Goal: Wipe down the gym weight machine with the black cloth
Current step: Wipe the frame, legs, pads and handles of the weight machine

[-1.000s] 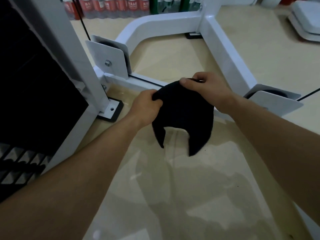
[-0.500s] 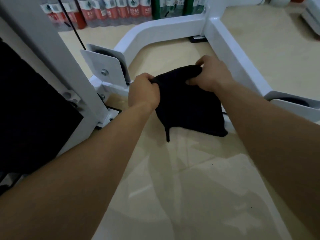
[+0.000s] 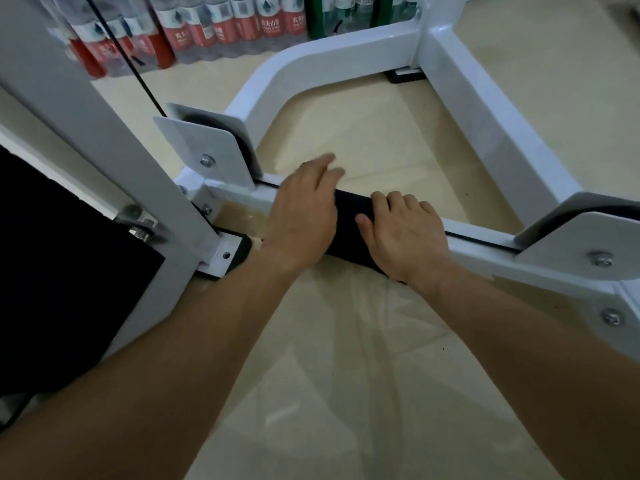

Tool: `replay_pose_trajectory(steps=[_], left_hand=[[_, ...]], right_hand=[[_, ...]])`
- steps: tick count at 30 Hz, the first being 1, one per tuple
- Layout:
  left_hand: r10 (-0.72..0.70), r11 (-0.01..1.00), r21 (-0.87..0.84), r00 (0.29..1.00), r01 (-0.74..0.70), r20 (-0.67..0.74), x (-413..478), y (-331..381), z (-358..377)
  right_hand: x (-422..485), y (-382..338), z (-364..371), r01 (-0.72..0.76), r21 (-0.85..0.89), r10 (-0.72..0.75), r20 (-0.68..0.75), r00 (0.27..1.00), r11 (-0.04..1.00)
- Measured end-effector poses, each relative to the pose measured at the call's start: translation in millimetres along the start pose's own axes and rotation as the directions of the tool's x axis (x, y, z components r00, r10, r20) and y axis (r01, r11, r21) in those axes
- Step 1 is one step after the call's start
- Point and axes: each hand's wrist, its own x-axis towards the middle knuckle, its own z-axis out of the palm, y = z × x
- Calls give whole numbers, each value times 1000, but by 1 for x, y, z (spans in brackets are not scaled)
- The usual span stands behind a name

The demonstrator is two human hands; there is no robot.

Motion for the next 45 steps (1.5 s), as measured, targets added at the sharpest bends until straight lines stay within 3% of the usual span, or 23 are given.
replay_pose_trajectory(steps=[2, 4, 12, 21, 26, 30, 37, 45], left_hand=[[73, 993, 80, 981, -89, 182, -5, -10, 11], [11, 991, 124, 969, -43, 248, -1, -25, 15], [-85, 963, 268, 976, 29, 202, 8, -40, 16], [20, 965, 252, 973, -79, 230, 7, 47, 46], [122, 965, 192, 950, -182, 288, 9, 76, 59], [204, 956, 145, 932, -256, 298, 10, 42, 46], [90, 966, 204, 947, -159, 308, 17, -62, 7], [53, 964, 232, 948, -131, 313, 18, -60, 6]], right_hand=[[10, -11, 0, 1, 14, -2, 3, 1000, 1000], [21, -23, -2, 14, 4, -14, 27, 1000, 1000], [28, -25, -1, 40, 3, -40, 69, 997, 999], [-41, 48, -12, -113, -133, 124, 76, 989, 985], [-55, 60, -14, -170, -31, 170, 21, 985, 985], [-35, 34, -6, -143, 53, 142, 24, 990, 988], [38, -57, -4, -58, 83, 52, 73, 996, 995], [43, -59, -1, -42, 102, 37, 51, 998, 994]])
